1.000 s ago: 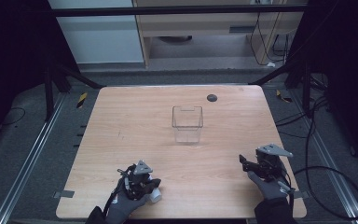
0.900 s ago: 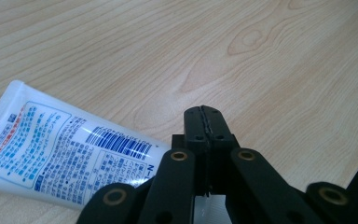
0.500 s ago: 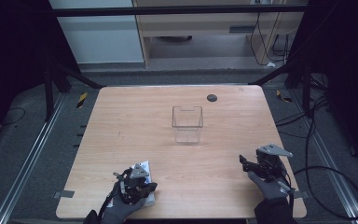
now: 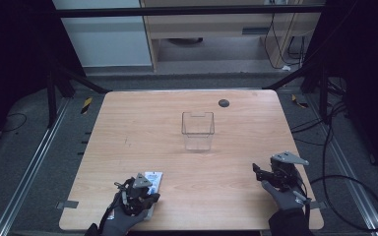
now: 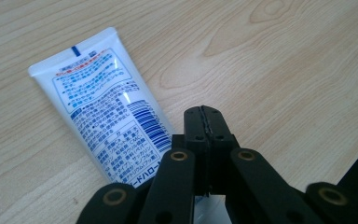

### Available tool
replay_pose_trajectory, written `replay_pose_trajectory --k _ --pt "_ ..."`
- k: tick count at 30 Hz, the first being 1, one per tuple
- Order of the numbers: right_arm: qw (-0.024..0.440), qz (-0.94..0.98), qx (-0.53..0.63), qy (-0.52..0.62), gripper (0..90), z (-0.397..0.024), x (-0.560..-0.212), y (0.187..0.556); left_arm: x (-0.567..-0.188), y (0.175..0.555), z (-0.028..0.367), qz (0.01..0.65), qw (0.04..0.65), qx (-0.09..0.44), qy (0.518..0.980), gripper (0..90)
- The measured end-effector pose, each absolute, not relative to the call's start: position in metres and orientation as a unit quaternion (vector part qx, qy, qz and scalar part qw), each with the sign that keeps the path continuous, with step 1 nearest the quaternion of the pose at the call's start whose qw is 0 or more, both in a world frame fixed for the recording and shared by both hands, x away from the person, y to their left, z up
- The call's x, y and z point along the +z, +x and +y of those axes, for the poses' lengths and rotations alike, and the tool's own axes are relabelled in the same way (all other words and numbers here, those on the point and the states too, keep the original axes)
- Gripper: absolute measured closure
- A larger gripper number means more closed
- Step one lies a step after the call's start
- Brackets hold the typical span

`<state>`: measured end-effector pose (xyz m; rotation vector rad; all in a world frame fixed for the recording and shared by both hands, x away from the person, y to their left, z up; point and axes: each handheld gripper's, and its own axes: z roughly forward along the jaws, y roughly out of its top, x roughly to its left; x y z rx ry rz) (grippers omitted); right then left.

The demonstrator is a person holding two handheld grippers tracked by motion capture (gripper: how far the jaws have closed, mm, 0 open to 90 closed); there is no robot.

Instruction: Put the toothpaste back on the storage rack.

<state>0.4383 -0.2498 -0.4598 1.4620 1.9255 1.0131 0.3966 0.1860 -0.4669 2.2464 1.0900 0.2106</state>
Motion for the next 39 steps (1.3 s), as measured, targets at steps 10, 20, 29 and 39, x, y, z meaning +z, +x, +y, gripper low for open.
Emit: replay_pose_trajectory --k 10,20,29,39 --pt "0.256 0.709 0.373 0.540 29.0 -0.250 -0.460 0.438 -0.467 0.399 0.190 0.421 0.300 0.087 0.852 89.4" --pt "0.256 0.709 0.373 0.541 28.9 -0.250 -0.460 0.438 -0.466 0.400 0.194 0.425 0.285 0.095 0.854 89.4" --pt "0.255 0.709 0.373 0.542 28.8 -0.250 -0.460 0.438 -0.465 0.399 0.197 0.426 0.278 0.098 0.855 89.4" --pt "0.255 0.709 0.373 0.542 28.7 -0.250 -0.460 0.438 -0.465 0.399 0.200 0.428 0.269 0.099 0.857 89.4"
